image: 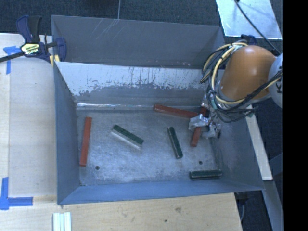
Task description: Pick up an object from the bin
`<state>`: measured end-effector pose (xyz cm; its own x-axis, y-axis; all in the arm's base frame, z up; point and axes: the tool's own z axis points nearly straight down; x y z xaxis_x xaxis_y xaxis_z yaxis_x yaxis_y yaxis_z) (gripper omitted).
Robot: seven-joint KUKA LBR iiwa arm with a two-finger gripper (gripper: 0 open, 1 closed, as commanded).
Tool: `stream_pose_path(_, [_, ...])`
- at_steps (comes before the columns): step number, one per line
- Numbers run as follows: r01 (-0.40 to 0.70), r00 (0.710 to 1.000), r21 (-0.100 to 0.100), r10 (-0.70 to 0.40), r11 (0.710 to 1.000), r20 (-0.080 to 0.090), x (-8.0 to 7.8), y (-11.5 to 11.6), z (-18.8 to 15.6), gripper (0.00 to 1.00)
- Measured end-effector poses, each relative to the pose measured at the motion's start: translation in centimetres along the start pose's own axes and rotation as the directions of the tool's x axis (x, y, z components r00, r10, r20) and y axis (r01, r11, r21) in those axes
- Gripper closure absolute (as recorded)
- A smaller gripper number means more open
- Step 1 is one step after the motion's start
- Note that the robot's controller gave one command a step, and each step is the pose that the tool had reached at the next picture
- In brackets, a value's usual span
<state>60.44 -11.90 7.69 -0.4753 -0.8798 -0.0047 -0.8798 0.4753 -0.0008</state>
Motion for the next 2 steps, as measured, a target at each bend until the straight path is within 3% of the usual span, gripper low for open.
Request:
stream_pose_path(1, [-0.002,1.0,0.007,0.002,1.0,-0.001,-0.1,-0.2,-5.0,1.0])
stream_pose_path(2, [-0.004,1.0,0.01,0.004,1.0,0.0,-0.2,-0.5,-12.4,1.0])
